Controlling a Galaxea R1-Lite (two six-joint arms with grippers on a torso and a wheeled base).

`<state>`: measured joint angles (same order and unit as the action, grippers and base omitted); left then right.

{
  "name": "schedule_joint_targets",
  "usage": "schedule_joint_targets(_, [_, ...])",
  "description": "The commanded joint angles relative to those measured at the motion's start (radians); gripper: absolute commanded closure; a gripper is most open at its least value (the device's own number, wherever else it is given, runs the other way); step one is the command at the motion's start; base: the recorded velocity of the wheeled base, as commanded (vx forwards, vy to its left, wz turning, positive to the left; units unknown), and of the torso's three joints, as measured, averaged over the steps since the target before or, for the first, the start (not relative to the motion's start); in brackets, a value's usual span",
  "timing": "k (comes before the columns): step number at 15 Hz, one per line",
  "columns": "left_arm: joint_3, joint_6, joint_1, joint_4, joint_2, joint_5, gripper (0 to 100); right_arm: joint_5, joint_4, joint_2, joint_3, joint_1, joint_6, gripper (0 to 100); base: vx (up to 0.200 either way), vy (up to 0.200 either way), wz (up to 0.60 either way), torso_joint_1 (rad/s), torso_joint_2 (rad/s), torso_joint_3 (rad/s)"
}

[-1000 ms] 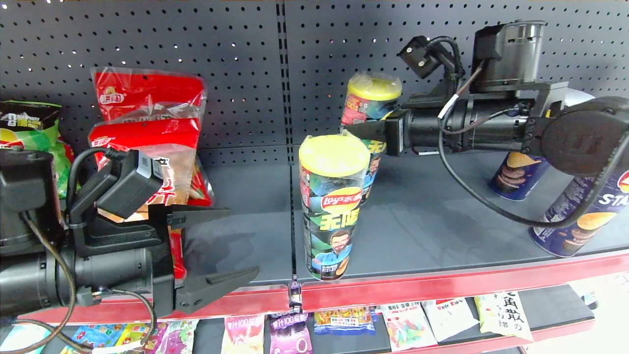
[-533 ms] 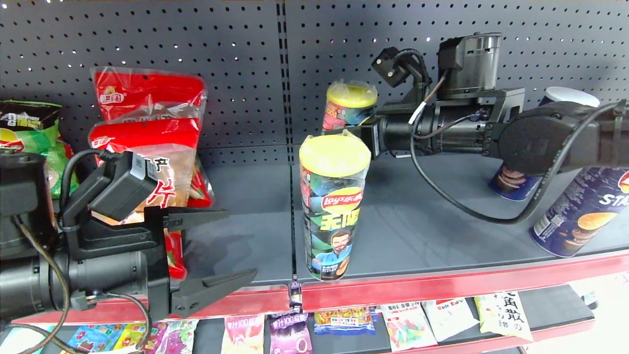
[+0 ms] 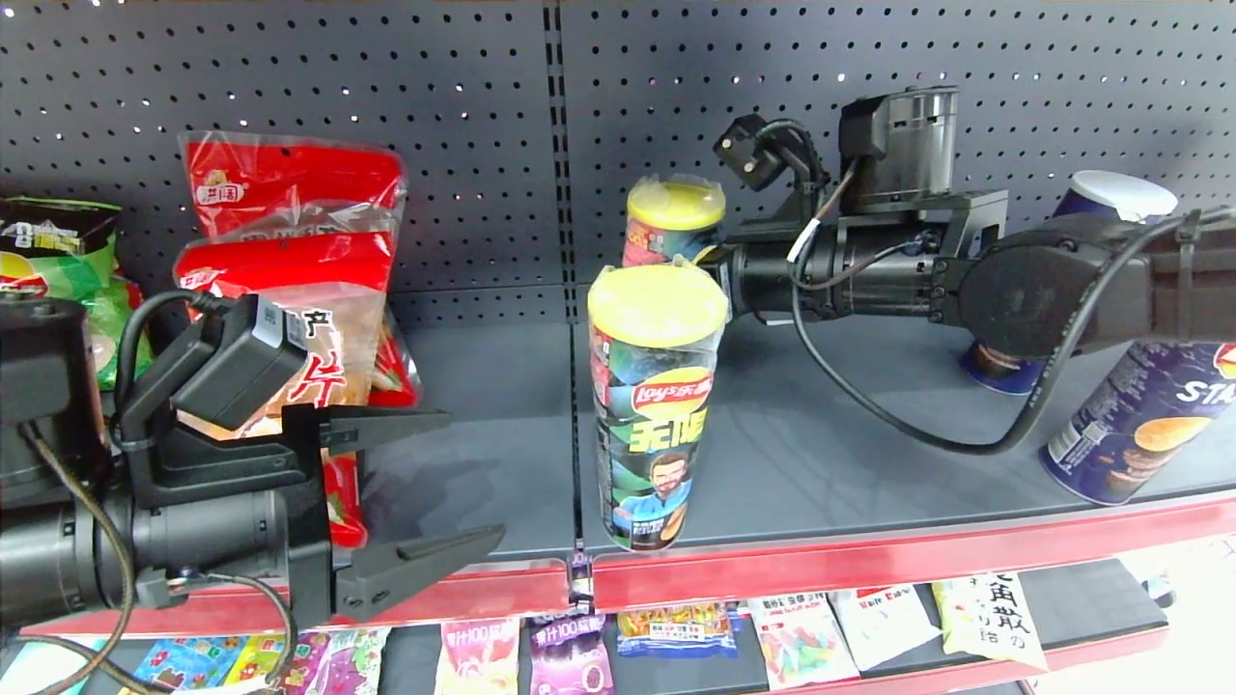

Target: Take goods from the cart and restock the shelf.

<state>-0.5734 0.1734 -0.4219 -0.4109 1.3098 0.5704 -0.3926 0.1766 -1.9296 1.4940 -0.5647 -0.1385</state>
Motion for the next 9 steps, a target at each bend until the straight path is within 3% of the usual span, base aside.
schedule_joint_targets(1, [-0.003,0.0,0.0,0.0,0.002,0.0,0,0.003,0.0,0.009,-0.014,-0.004,0.007,0,0.0,0.0,0.0,0.0,0.0,0.0])
schedule_joint_targets(4, [-0.006,0.0,0.0,0.0,0.006,-0.001,0,0.026,-0.003,0.052,-0.023,-0.001,0.06,0,0.0,0.0,0.0,0.0,0.0,0.0])
schedule_joint_targets(9, [-0.033,0.005,-0.001,0.0,0.039,-0.015,0,0.043,0.0,0.193,-0.216,0.025,0.065,0,0.0,0.0,0.0,0.0,0.0,0.0])
